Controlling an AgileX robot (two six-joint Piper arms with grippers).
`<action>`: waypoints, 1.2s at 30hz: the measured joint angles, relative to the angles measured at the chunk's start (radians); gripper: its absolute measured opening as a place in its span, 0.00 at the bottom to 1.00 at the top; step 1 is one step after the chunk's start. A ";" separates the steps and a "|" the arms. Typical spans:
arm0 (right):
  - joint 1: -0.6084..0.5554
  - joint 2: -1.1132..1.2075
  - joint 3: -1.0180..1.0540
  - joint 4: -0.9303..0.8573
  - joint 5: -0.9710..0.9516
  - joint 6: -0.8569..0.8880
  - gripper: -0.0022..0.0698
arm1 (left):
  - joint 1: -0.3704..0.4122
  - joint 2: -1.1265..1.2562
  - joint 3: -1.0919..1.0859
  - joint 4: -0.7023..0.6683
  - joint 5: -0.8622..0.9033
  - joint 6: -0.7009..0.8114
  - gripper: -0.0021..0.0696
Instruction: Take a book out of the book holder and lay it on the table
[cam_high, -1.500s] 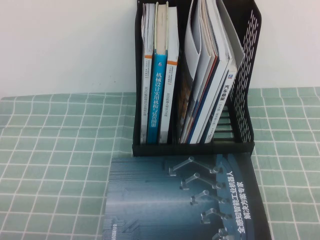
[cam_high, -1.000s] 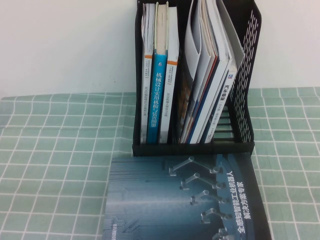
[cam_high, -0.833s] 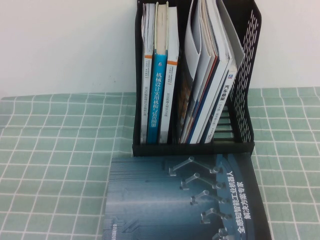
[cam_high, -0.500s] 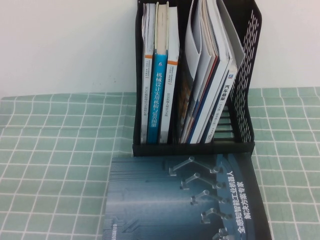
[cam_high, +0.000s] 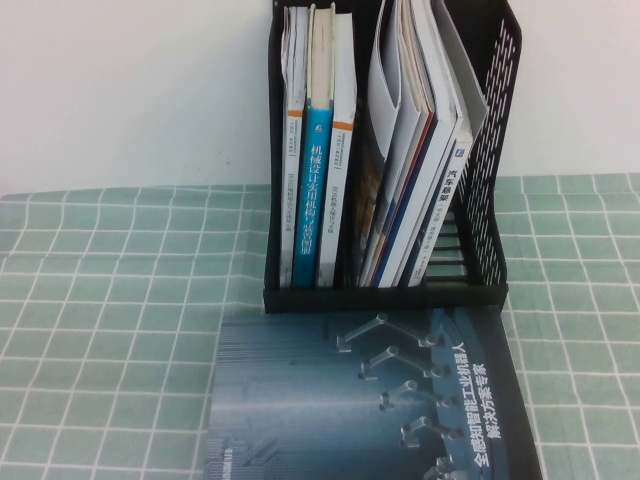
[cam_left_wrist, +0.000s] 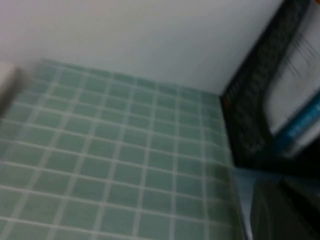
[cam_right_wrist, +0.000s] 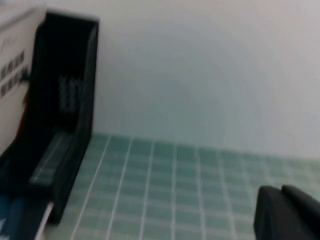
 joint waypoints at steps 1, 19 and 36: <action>0.000 0.053 -0.016 0.061 0.049 -0.054 0.03 | -0.002 0.035 0.000 -0.080 0.007 0.052 0.03; 0.000 0.992 -0.040 1.038 0.183 -1.085 0.03 | -0.008 0.743 0.000 -1.000 0.040 0.780 0.03; 0.184 1.279 -0.048 1.180 0.052 -1.128 0.03 | -0.009 0.761 0.000 -1.075 0.049 0.787 0.03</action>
